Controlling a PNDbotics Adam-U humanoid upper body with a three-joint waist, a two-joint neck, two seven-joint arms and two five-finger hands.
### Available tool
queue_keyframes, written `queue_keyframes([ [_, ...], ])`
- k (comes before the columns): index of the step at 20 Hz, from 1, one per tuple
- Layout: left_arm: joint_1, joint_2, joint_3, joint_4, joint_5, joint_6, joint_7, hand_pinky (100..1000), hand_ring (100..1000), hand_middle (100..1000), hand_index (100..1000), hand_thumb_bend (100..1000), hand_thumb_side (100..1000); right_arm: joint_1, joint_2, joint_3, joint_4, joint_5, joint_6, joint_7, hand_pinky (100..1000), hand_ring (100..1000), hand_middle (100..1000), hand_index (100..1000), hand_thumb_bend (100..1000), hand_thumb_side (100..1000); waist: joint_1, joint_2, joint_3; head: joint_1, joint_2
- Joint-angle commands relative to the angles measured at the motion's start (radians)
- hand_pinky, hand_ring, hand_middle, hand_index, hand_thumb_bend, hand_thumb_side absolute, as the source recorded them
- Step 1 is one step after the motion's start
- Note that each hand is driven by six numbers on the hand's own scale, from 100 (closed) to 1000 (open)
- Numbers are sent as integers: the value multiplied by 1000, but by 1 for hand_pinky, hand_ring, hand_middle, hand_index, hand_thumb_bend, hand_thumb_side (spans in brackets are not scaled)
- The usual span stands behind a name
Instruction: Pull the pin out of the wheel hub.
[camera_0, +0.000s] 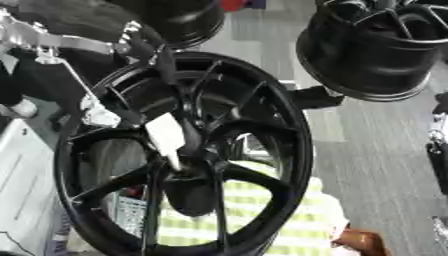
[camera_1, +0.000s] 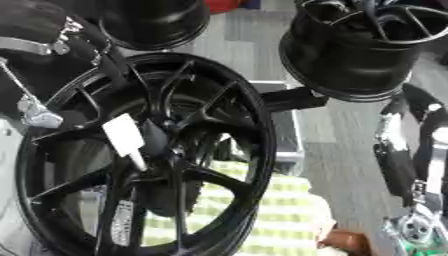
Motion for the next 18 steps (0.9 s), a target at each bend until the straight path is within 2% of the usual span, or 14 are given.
queue_keyframes([
  [1,0,27,-6,0,4,-170,-155,849,819,787,839,262,399,-9,-4,-1,-18,-3,3,-1,901,819,641,785,100,657,2,-10,-3,1,-1],
  [11,20,7,-39,34,-11,-174,-155,847,821,798,855,227,507,-12,1,0,-18,-7,5,-1,901,817,640,784,100,658,0,-7,-8,5,2],
  [18,5,-27,-62,90,-42,-193,-155,847,825,809,861,250,557,-13,3,0,-18,-9,5,-1,901,815,639,783,100,658,-1,-7,-10,12,11],
])
